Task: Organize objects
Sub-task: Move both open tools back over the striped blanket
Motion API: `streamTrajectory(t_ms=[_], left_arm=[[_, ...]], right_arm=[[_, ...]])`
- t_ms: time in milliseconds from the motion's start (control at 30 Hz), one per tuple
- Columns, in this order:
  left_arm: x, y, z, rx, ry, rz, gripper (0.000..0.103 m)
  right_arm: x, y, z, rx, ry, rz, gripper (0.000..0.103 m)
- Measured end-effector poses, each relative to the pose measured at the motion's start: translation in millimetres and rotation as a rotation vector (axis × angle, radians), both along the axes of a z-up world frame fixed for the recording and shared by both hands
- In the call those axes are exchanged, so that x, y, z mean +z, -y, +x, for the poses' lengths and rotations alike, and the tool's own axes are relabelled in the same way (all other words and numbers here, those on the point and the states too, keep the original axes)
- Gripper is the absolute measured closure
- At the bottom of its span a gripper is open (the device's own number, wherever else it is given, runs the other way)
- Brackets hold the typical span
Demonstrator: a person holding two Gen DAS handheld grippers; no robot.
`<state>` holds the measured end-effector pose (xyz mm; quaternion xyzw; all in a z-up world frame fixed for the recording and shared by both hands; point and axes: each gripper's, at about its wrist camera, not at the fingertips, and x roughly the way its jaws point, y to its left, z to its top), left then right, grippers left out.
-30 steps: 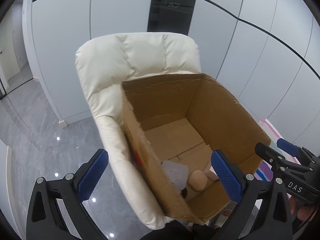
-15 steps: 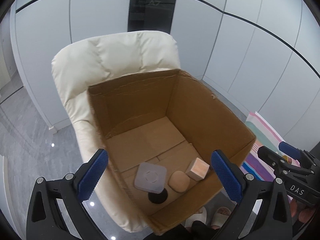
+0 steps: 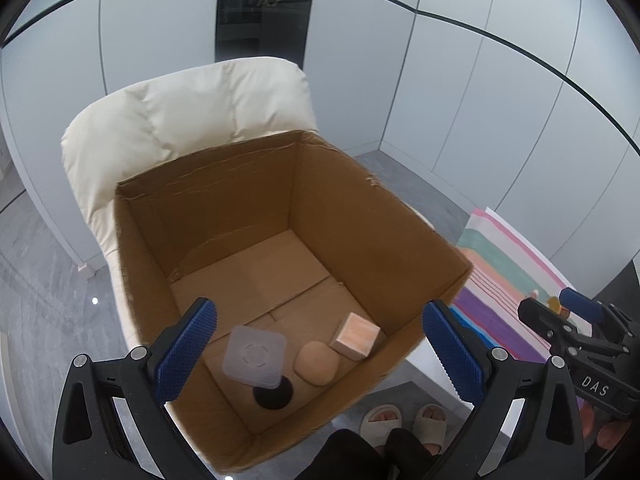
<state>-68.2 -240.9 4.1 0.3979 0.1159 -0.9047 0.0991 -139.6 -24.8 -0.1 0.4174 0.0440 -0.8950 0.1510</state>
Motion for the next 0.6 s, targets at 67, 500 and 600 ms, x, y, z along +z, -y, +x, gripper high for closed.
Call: streamTrajectory(t_ms=[67,500,600], left_arm=[[0,-10,-4,-0.017,-0.001,0.001,0.000],[1,-76,-31,-0.118,0.003,0.000,0.000],[0,-93,-37,-0.145,0.005,-0.001,0.000]], right_arm=[[0,-11,0,-0.019,0.001,0.001,0.015],[2,-89,4,-0.148,-0.003,0.005,0.015],[1,-107,5,-0.176,-0.001,0.008,0.015]])
